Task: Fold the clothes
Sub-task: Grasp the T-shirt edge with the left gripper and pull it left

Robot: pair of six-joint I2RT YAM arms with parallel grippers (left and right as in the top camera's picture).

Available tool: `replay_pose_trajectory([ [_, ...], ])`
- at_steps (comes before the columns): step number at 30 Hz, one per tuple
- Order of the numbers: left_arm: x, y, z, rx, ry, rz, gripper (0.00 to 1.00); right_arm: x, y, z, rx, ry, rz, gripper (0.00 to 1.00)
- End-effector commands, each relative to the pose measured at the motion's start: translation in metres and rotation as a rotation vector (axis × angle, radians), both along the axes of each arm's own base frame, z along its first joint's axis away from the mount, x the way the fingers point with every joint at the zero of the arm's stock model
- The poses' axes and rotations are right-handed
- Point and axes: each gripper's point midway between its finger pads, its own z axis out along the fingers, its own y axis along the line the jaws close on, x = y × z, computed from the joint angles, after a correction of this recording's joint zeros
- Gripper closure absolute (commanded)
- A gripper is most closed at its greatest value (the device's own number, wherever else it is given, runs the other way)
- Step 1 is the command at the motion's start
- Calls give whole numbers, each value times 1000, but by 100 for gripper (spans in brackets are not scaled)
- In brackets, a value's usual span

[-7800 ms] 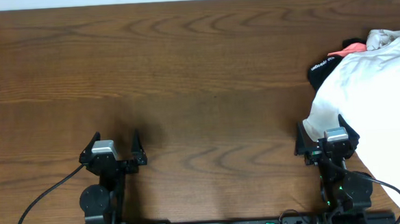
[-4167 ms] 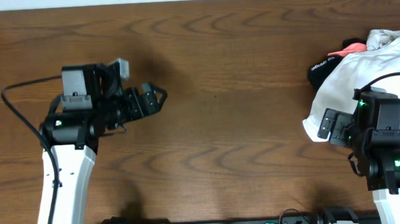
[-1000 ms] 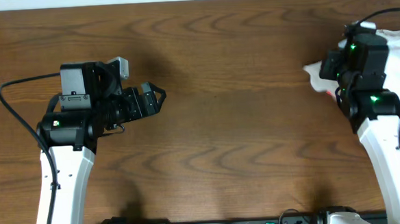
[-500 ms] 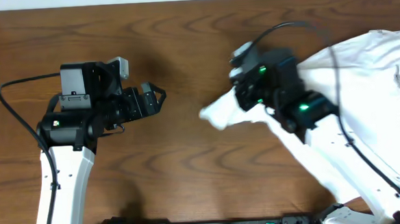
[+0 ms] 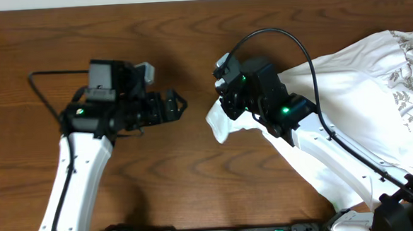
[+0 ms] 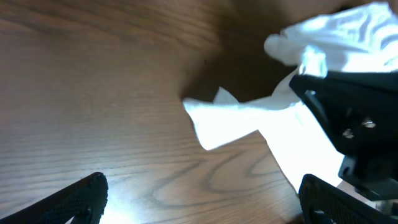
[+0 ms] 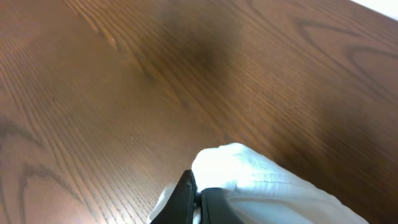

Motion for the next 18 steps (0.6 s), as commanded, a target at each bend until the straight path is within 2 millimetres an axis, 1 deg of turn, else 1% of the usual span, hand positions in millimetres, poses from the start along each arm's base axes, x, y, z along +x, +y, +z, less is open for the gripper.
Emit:
replay_pose_trajectory([
  [1, 6, -11, -8, 17, -1, -42, 2, 2, 4, 14, 10, -39, 17, 97],
  [3, 11, -19, -11, 15, -11, -62, 2, 1, 3, 13, 8, -34, 16, 99],
  [5, 16, -26, -13, 13, -27, -79, 2, 1, 3, 12, 6, -30, 16, 98],
  [7, 20, -31, -15, 18, -51, -110, 2, 0, 4, 12, 10, -27, 22, 92],
  [8, 21, -33, -15, 22, -62, -126, 2, 1, 4, 12, 16, -25, 14, 73],
  [10, 21, -34, -15, 29, -75, -143, 2, 4, 0, 13, 14, -30, -11, 51],
  [12, 21, -34, -15, 34, -82, -154, 2, 12, -7, 17, 13, -43, -61, 16],
  [13, 21, -34, -15, 34, -82, -154, 2, 15, -10, 19, 13, -52, -75, 8],
  [15, 22, -34, -15, 33, -85, -154, 2, 21, -20, 28, 16, -75, -108, 1],
  [17, 24, -35, -14, 38, -108, -169, 2, 29, -36, 40, 30, -93, -183, 1],
  [18, 25, -36, -13, 43, -126, -185, 2, 34, -49, 48, 42, -99, -244, 2],
])
